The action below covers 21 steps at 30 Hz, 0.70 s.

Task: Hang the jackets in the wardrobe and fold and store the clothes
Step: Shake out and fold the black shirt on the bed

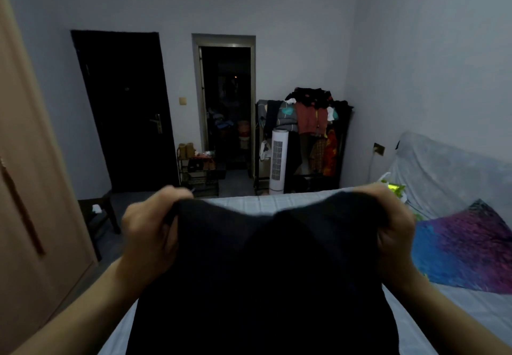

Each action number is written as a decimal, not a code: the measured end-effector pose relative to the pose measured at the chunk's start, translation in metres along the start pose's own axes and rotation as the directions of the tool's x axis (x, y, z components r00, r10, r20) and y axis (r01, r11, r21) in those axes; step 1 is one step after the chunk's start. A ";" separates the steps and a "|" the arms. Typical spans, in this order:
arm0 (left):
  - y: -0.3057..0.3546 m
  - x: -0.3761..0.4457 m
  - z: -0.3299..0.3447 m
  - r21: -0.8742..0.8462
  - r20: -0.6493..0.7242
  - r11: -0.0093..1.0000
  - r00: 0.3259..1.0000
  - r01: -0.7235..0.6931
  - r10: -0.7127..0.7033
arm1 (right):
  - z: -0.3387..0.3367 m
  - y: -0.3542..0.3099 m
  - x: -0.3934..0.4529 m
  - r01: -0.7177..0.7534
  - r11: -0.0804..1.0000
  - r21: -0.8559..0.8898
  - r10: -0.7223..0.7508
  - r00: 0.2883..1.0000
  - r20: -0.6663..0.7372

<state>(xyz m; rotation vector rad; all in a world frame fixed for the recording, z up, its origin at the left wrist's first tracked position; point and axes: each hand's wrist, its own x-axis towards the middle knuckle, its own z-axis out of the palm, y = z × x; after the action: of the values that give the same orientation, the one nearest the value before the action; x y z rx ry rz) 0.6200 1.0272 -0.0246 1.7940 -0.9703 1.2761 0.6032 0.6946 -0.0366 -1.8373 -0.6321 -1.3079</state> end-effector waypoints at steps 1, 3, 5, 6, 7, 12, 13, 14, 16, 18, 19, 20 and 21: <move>-0.007 0.014 0.008 0.022 -0.037 0.995 0.994 0.099 -0.098 | 0.010 0.006 0.014 -0.058 0.998 0.010 0.058 0.998 -0.028; -0.038 0.044 0.031 0.113 -0.093 0.924 0.929 0.367 -0.357 | 0.039 0.033 0.047 -0.291 0.957 0.005 0.291 0.956 -0.026; -0.087 0.057 0.058 0.213 -0.032 0.698 0.719 0.684 -0.694 | 0.072 0.075 0.069 -0.623 0.780 -0.057 0.626 0.776 0.082; -0.114 0.050 0.072 0.300 0.053 0.539 0.550 0.787 -0.833 | 0.088 0.098 0.069 -0.756 0.645 -0.115 0.764 0.632 0.131; -0.133 0.036 0.084 0.392 0.136 0.403 0.381 0.827 -0.915 | 0.103 0.117 0.061 -0.838 0.507 -0.200 0.861 0.485 0.154; -0.144 -0.039 0.088 0.488 0.285 0.102 -0.048 0.867 -0.957 | 0.122 0.149 -0.011 -0.875 0.255 -0.412 0.944 0.133 0.302; -0.139 -0.049 0.082 0.503 0.303 0.080 -0.088 0.861 -0.949 | 0.119 0.149 -0.024 -0.867 0.250 -0.432 0.940 0.111 0.321; -0.132 -0.058 0.075 0.520 0.329 0.084 -0.108 0.850 -0.938 | 0.115 0.145 -0.034 -0.853 0.267 -0.448 0.932 0.111 0.345; -0.120 -0.066 0.064 0.523 0.344 0.106 -0.096 0.846 -0.934 | 0.109 0.134 -0.046 -0.835 0.319 -0.447 0.913 0.146 0.380; -0.111 -0.072 0.055 0.503 0.348 0.101 -0.095 0.858 -0.933 | 0.104 0.124 -0.052 -0.836 0.342 -0.429 0.896 0.152 0.417; -0.108 -0.075 0.050 0.486 0.355 0.100 -0.092 0.868 -0.930 | 0.101 0.120 -0.053 -0.845 0.340 -0.413 0.891 0.149 0.428; -0.104 -0.076 0.045 0.462 0.361 0.106 -0.077 0.881 -0.929 | 0.098 0.116 -0.053 -0.852 0.339 -0.399 0.888 0.150 0.435; -0.101 -0.075 0.039 0.437 0.367 0.116 -0.059 0.892 -0.928 | 0.094 0.113 -0.051 -0.861 0.343 -0.376 0.883 0.159 0.442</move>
<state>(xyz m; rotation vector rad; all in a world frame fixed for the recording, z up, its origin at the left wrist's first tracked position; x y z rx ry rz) 0.7081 1.0514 -0.1189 2.1963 0.2787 -0.2366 0.7229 0.7093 -0.1352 -2.0682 0.2801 0.1128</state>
